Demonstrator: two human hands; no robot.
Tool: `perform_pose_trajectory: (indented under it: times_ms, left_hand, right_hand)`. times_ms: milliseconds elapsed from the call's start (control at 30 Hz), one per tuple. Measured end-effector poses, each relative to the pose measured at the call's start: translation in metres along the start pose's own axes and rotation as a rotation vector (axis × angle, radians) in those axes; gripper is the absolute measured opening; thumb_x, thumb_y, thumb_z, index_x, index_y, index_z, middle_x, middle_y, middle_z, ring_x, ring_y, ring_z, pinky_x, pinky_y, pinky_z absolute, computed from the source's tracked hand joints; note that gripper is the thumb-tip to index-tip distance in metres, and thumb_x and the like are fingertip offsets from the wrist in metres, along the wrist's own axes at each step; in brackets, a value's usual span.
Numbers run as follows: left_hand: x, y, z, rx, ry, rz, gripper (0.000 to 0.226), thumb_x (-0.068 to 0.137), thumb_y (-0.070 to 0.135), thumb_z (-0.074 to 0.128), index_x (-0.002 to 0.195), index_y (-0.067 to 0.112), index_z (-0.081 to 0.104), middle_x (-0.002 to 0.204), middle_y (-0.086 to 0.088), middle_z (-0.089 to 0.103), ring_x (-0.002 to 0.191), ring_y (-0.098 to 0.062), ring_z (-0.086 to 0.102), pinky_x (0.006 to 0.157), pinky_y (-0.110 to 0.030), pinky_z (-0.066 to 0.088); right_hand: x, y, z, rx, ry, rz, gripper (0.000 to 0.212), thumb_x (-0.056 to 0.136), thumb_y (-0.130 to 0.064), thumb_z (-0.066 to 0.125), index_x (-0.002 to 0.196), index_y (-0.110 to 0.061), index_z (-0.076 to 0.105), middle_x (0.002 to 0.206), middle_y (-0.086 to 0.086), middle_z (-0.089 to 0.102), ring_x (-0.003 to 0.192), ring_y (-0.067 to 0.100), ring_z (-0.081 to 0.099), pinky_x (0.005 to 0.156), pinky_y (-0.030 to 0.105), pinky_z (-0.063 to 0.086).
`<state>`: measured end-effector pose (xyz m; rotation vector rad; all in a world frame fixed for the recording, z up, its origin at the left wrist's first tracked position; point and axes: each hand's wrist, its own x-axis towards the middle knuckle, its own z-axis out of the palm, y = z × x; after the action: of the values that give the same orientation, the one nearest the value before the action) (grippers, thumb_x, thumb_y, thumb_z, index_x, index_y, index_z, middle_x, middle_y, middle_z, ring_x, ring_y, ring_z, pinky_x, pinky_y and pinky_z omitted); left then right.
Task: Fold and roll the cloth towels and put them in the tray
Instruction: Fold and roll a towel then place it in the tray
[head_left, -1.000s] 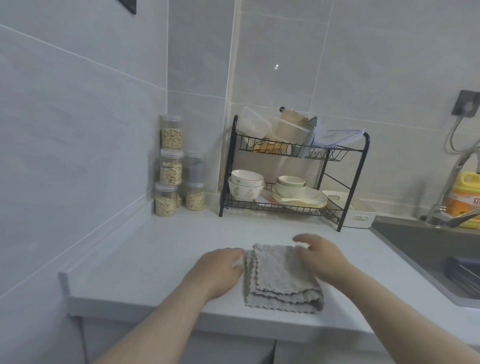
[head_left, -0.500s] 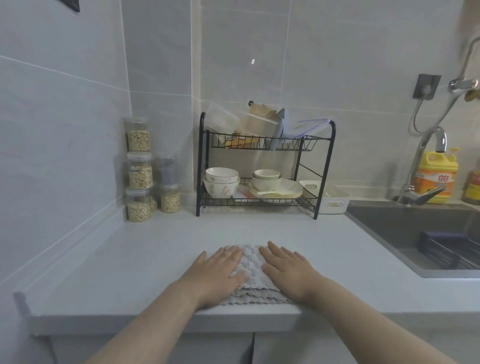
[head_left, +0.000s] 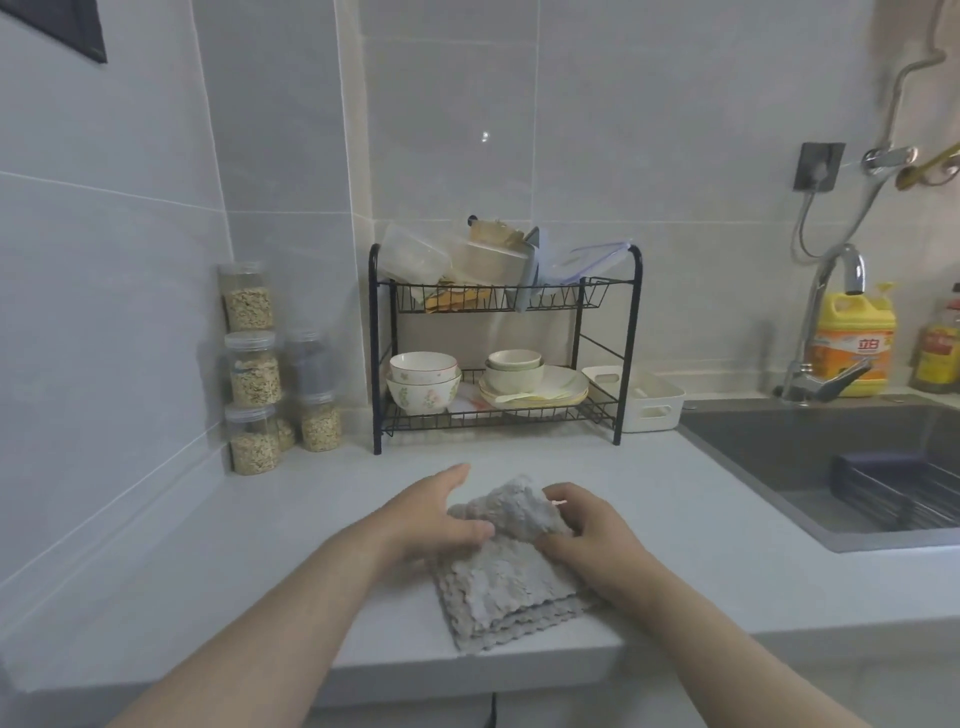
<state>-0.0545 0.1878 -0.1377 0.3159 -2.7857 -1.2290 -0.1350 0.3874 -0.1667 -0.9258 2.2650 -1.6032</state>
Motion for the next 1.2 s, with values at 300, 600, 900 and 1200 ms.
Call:
perform_pose_trajectory:
  times_ms: [300,600,900,1200]
  left_hand:
    - [0.016,-0.007,0.029,-0.980,-0.014,-0.090,0.045,0.073,0.009,0.072,0.116,0.002,0.060,0.109,-0.022,0.069,0.101,-0.039,0.067,0.090,-0.052,0.051]
    - [0.012,-0.008,0.036,-0.933,0.089,-0.005,0.051,0.073,0.013,0.079,0.116,0.002,0.054,0.107,-0.019,0.071,0.098,-0.035,0.068,0.083,-0.045,0.055]
    - [0.013,-0.010,0.039,-0.891,0.170,-0.035,0.033,0.081,-0.016,0.059,0.110,-0.001,0.057,0.109,-0.023,0.068,0.099,-0.035,0.066,0.081,-0.041,0.053]
    - [0.010,-0.006,0.035,-0.915,0.162,-0.077,0.030,0.083,0.004,0.069,0.100,0.008,0.044,0.100,-0.023,0.064,0.084,-0.033,0.064,0.068,-0.040,0.053]
  right_hand:
    - [0.017,0.017,-0.016,0.735,0.048,0.218,0.058,0.059,-0.039,0.087,0.097,0.000,0.066,0.083,0.018,0.055,0.076,0.030,0.047,0.071,0.042,0.039]
    - [0.019,0.023,-0.016,0.711,0.060,0.149,0.039,0.064,-0.002,0.065,0.102,0.000,0.057,0.103,0.032,0.065,0.094,0.047,0.064,0.088,0.068,0.046]
    - [0.017,0.023,-0.018,0.695,0.073,0.135,0.031,0.082,-0.002,0.069,0.111,0.000,0.057,0.101,0.028,0.069,0.097,0.046,0.066,0.089,0.063,0.049]
    - [0.018,0.015,-0.016,0.573,0.104,0.175,0.012,0.095,-0.006,0.054,0.103,-0.010,0.062,0.099,0.024,0.070,0.092,0.042,0.067,0.084,0.063,0.051]
